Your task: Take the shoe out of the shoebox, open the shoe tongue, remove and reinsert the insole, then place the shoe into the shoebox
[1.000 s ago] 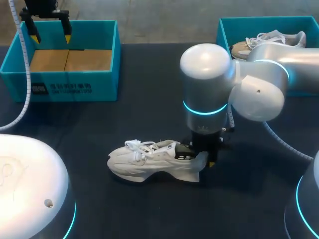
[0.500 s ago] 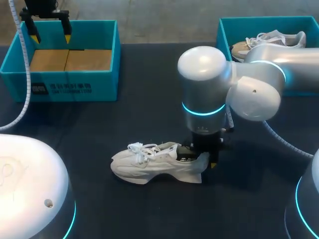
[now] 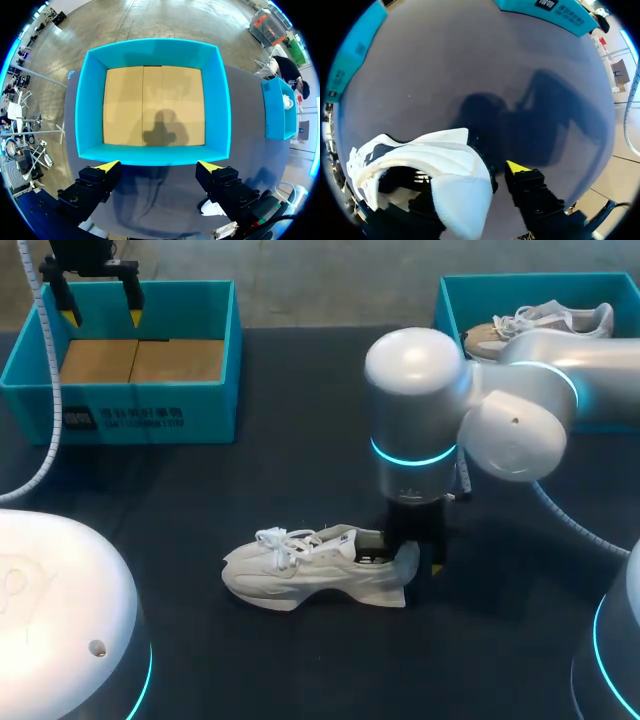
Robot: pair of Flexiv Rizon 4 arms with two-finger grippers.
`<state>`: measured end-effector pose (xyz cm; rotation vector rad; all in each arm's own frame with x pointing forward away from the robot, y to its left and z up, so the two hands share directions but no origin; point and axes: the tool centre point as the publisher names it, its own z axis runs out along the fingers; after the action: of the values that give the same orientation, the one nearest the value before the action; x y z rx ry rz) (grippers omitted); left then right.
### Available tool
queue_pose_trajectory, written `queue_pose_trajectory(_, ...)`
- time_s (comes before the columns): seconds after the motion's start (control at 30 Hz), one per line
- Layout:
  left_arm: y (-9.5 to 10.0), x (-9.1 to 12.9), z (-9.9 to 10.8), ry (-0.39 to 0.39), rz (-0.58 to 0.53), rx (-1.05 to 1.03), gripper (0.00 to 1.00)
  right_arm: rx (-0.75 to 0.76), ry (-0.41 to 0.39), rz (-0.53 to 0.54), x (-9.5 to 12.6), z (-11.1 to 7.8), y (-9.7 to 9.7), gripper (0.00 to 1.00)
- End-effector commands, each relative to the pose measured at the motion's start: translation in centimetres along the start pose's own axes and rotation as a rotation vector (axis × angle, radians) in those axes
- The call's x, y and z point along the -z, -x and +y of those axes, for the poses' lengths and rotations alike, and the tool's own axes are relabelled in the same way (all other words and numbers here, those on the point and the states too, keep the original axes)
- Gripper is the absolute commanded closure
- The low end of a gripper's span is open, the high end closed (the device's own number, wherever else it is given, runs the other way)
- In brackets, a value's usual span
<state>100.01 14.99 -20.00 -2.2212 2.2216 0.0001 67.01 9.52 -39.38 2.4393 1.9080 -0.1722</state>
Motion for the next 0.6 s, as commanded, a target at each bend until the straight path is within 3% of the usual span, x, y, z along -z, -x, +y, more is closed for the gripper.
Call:
queue_pose_trajectory(0.03, 0.0, 0.0, 0.0, 0.000, 0.000, 0.000, 0.00, -0.005, 0.013, 0.037, 1.1, -0.3, 0.9, 0.00)
queue_pose_trajectory(0.33, 0.0, 0.0, 0.0, 0.000, 0.000, 0.000, 0.00, 0.034, 0.010, 0.123, 5.6, 0.1, 1.8, 0.00)
queue_pose_trajectory(0.6, 0.0, 0.0, 0.0, 0.000, 0.000, 0.000, 0.00, 0.264, 0.035, 0.221, 9.7, 1.3, 3.0, 0.00)
